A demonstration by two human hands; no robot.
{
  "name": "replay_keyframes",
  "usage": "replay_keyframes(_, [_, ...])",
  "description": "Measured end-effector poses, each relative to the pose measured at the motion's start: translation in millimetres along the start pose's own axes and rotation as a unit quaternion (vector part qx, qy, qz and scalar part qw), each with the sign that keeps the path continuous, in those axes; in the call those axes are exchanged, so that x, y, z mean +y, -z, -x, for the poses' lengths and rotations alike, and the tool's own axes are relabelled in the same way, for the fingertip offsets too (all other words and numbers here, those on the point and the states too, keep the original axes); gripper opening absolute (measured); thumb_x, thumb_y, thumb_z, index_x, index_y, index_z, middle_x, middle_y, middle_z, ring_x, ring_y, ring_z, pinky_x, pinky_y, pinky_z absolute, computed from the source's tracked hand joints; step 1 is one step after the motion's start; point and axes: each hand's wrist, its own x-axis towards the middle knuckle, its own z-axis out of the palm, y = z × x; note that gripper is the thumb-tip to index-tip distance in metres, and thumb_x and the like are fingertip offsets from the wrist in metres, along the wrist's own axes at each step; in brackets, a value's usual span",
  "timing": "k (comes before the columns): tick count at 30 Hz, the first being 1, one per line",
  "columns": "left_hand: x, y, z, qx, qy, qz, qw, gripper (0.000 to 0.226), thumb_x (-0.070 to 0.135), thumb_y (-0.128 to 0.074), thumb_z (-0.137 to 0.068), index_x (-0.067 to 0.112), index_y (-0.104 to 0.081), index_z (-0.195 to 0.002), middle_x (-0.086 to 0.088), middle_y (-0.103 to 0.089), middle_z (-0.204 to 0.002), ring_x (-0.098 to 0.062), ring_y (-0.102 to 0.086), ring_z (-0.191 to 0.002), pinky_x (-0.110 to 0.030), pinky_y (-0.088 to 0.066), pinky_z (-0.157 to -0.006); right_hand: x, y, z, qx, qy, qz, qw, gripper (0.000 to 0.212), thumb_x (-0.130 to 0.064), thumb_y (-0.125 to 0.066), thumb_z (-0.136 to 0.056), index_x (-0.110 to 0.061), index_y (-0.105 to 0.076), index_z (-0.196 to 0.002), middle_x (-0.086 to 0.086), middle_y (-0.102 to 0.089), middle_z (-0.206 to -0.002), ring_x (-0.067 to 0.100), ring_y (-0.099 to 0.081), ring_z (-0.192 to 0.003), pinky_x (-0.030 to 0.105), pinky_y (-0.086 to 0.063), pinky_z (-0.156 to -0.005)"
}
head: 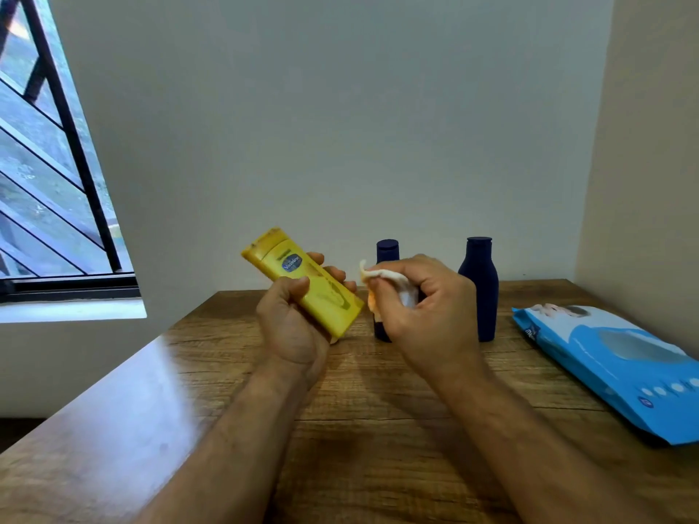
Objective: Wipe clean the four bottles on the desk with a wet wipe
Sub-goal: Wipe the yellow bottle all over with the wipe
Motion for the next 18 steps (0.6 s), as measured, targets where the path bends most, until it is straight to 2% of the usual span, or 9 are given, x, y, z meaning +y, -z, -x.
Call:
replay_keyframes(3, [-3.9, -0.9, 3.5, -0.034, 0.009, -0.034, 0.999, 0.027, 0.014, -0.039, -0.088, 0.007, -0.062, -0.100, -0.009, -0.064, -0.072, -0.019, -0.066, -0.064, -0.030, -0.056, -0.063, 2.2, -2.4, 2.6, -0.090, 0.050, 0.063, 0.993, 0.021, -0.013, -0.070, -0.085, -0.021, -0.076, -0.104, -0.011, -0.066, -0.089, 0.003, -0.061, -0.078, 0.015, -0.051, -0.065])
replay_keyframes(5, [-6.4, -4.6, 5.8, -0.064, 0.033, -0.058, 0.996, 0.030, 0.028, -0.050, -0.085, 0.006, -0.062, -0.103, -0.010, -0.064, -0.078, -0.020, -0.068, -0.069, -0.030, -0.058, -0.061, 4.3, -6.8, 5.9, -0.121, 0.071, 0.102, 0.985, 0.025, -0.014, -0.067, -0.087, -0.021, -0.075, -0.109, -0.009, -0.065, -0.092, 0.004, -0.059, -0.079, 0.015, -0.050, -0.067])
replay_keyframes(7, [-9.8, -8.5, 8.8, -0.092, 0.062, -0.087, 0.990, 0.049, 0.048, -0.042, -0.089, 0.007, -0.064, -0.102, -0.011, -0.071, -0.085, -0.022, -0.072, -0.077, -0.032, -0.061, -0.065, 6.5, -6.7, 3.9, -0.088, 0.046, 0.101, 0.990, 0.024, -0.014, -0.066, -0.088, -0.022, -0.074, -0.110, -0.008, -0.065, -0.093, 0.004, -0.059, -0.079, 0.015, -0.051, -0.069])
replay_keyframes(9, [-12.1, -12.3, 12.8, -0.103, 0.084, -0.150, 0.980, 0.054, 0.054, -0.035, -0.092, 0.013, -0.068, -0.104, -0.009, -0.078, -0.090, -0.020, -0.075, -0.080, -0.032, -0.061, -0.065, 8.0, -3.4, -0.7, -0.031, 0.014, 0.095, 0.995, 0.023, -0.014, -0.066, -0.089, -0.022, -0.075, -0.109, -0.007, -0.067, -0.095, 0.003, -0.061, -0.081, 0.015, -0.051, -0.072])
replay_keyframes(12, [-15.5, -12.4, 15.9, -0.104, 0.034, -0.299, 0.948, 0.031, 0.037, -0.041, -0.105, 0.023, -0.069, -0.107, -0.005, -0.078, -0.088, -0.019, -0.075, -0.078, -0.032, -0.060, -0.064, 7.0, 2.2, -6.1, 0.031, -0.026, 0.061, 0.997, 0.022, -0.011, -0.066, -0.090, -0.019, -0.074, -0.109, -0.006, -0.069, -0.095, 0.002, -0.063, -0.082, 0.008, -0.049, -0.073])
replay_keyframes(14, [-15.0, -8.9, 14.5, -0.101, -0.049, -0.391, 0.914, 0.012, 0.024, -0.057, -0.099, 0.029, -0.066, -0.105, -0.003, -0.075, -0.087, -0.014, -0.073, -0.078, -0.029, -0.059, -0.068, 4.3, 4.3, -8.0, 0.059, -0.039, 0.033, 0.997, 0.022, -0.008, -0.065, -0.090, -0.017, -0.073, -0.108, -0.006, -0.069, -0.095, 0.000, -0.064, -0.085, 0.005, -0.048, -0.072])
replay_keyframes(16, [-13.5, -5.9, 14.4, -0.102, -0.111, -0.457, 0.876, 0.020, 0.011, -0.065, -0.094, 0.030, -0.060, -0.098, 0.005, -0.068, -0.083, 0.001, -0.066, -0.075, -0.013, -0.052, -0.066, 1.9, 6.6, -9.7, 0.073, -0.029, 0.023, 0.997, 0.022, -0.005, -0.064, -0.089, -0.015, -0.073, -0.106, -0.004, -0.070, -0.096, 0.001, -0.064, -0.089, 0.006, -0.048, -0.073])
replay_keyframes(18, [-11.3, -4.4, 15.1, -0.103, -0.166, -0.507, 0.840, 0.029, 0.004, -0.067, -0.091, 0.031, -0.056, -0.091, 0.010, -0.061, -0.079, 0.003, -0.060, -0.071, -0.009, -0.047, -0.060, -0.1, 8.4, -9.9, 0.079, -0.003, 0.019, 0.997, 0.023, 0.001, -0.064, -0.087, -0.014, -0.072, -0.103, -0.002, -0.070, -0.097, -0.002, -0.062, -0.091, 0.005, -0.047, -0.073])
